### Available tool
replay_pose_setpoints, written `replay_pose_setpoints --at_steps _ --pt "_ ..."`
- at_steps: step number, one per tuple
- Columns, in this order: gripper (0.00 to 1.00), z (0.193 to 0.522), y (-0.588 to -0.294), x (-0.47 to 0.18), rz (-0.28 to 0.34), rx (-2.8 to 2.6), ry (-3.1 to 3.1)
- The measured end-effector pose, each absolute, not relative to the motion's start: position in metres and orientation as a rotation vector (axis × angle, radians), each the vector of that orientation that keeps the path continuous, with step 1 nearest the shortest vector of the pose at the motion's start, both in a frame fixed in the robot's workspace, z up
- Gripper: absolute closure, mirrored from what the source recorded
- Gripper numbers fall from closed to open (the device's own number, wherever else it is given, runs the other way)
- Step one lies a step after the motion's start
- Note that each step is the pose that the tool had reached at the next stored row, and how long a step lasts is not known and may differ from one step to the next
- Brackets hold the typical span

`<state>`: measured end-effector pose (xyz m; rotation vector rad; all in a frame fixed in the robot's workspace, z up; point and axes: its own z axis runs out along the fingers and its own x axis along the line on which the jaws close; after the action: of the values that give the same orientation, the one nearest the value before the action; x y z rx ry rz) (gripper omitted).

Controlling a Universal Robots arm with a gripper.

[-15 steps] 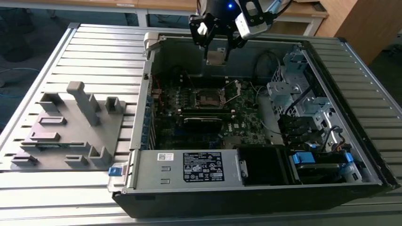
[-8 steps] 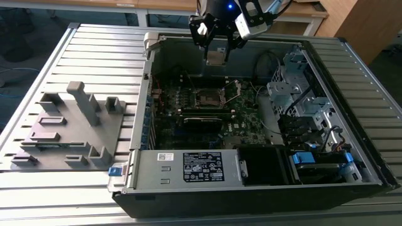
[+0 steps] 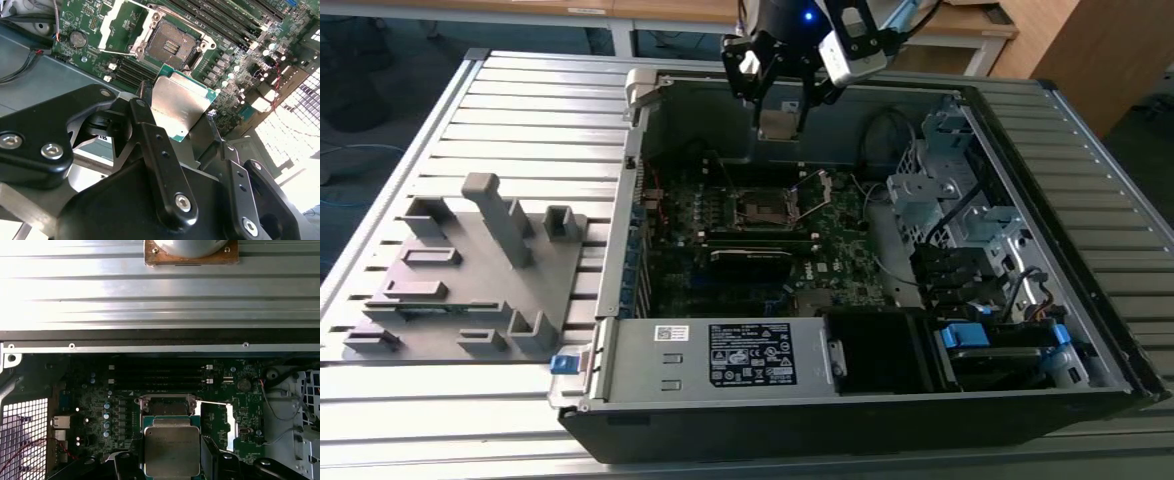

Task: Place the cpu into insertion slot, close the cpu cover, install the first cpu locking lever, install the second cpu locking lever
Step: 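Place the cpu into insertion slot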

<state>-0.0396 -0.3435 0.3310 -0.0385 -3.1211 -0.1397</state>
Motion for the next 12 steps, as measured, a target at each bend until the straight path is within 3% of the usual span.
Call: replay_pose_setpoints --at_steps 12 --pt "0.46 0.3232 -0.3435 -0.0396 -0.140 -0.038 -3.121"
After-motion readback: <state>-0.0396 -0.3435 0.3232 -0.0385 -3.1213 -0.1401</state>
